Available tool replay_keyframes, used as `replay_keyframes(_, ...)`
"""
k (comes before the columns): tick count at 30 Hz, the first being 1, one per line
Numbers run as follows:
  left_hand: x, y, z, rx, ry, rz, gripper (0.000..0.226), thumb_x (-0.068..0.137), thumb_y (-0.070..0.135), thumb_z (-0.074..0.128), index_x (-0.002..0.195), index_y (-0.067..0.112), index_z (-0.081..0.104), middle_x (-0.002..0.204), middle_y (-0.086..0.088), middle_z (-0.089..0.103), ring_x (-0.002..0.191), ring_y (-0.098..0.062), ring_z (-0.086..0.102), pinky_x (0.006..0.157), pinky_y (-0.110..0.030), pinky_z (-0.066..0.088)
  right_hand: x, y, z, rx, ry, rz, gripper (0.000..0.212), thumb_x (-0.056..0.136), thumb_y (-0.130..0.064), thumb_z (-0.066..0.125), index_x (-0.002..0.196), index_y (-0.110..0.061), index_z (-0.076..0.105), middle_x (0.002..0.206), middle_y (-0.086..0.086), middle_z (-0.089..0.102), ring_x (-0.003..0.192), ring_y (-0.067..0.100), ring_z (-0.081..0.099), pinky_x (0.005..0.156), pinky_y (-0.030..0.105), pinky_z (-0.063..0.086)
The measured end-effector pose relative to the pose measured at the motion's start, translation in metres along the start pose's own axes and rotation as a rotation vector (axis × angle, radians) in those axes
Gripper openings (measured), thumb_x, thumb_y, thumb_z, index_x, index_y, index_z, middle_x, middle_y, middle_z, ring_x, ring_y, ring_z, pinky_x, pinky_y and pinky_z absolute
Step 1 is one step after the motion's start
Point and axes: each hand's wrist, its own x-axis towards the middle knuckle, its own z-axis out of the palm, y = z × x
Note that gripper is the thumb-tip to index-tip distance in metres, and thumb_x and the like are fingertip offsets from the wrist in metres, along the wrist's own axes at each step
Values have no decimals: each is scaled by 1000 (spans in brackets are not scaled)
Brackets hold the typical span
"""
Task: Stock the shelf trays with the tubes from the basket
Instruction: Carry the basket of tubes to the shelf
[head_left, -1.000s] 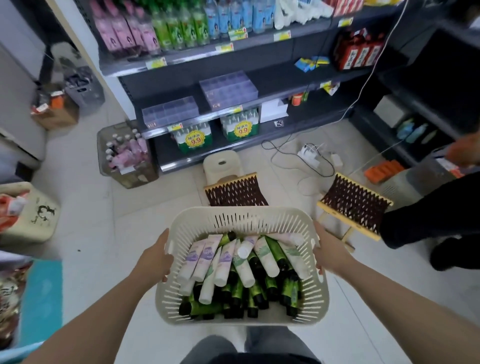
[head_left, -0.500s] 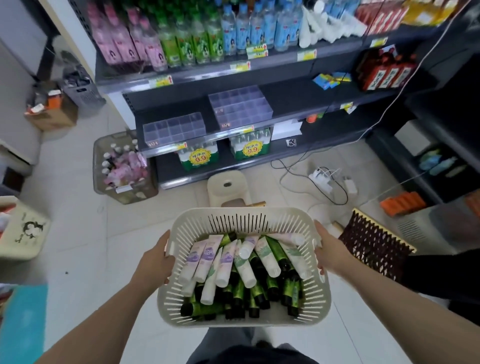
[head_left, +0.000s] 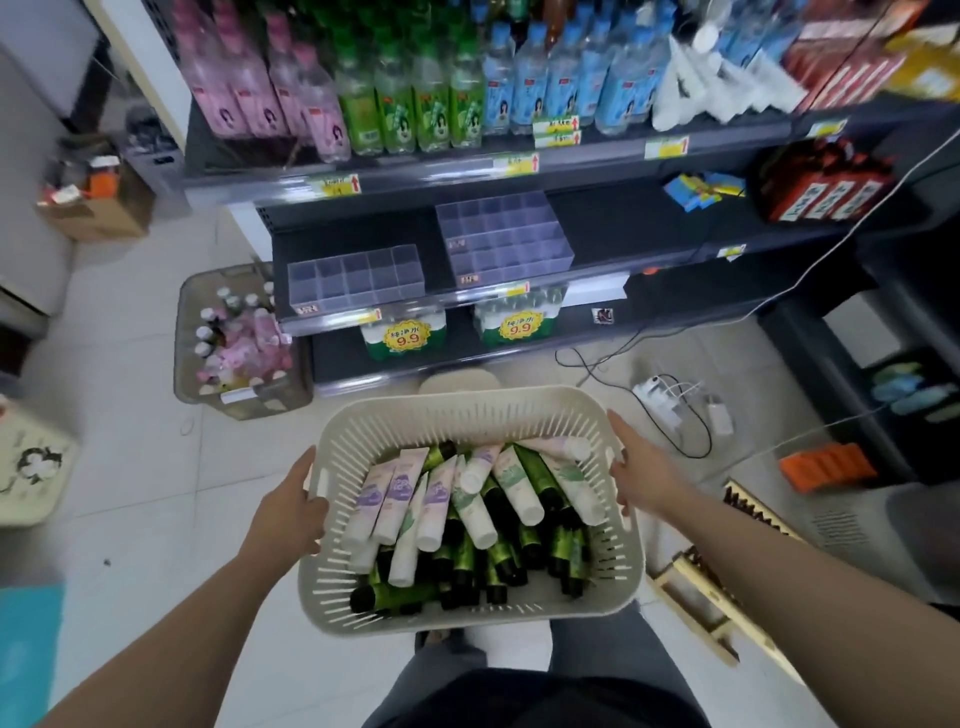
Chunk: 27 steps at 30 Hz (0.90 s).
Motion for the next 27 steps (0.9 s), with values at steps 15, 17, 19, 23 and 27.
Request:
replay_keyframes(15,55,126,69,-60,228,-291,67,87,1,42,145,34,29,71,-15,62,56,-29,58,57,-42,56,198,0,-106,-76,-262,-239,74,90,-9,37,147,-41,3,93,13,64,76,28,63,73,41,56)
replay_keyframes(17,60,143,79,-60,246,-296,66,89,2,42,145,32,28,72,-14,63,57,-29,60,56,-41,55,217,1,-121,-98,-266,-262,74,91,-7,36,148,-38,1,89,14,63,75,29,63,72,41,55)
replay_keyframes(19,67,159,85,-55,255,-289,64,90,3,43,146,30,27,72,-12,65,60,-29,62,56,-38,55,233,1,-132,-119,-254,-270,74,92,-7,36,149,-37,0,88,15,63,74,30,63,72,43,55)
replay_keyframes(23,91,184,88,-58,258,-296,64,90,6,43,145,35,27,76,-12,65,63,-29,63,53,-34,55,261,0,-148,-102,-261,-251,73,93,-7,37,149,-35,1,93,16,65,75,31,64,72,45,56)
replay_keyframes(27,127,194,87,-70,244,-302,68,88,5,43,146,36,26,80,-15,65,64,-32,62,53,-39,57,290,-4,-147,-68,-239,-218,76,90,-7,40,149,-38,2,100,14,64,73,30,64,70,48,56)
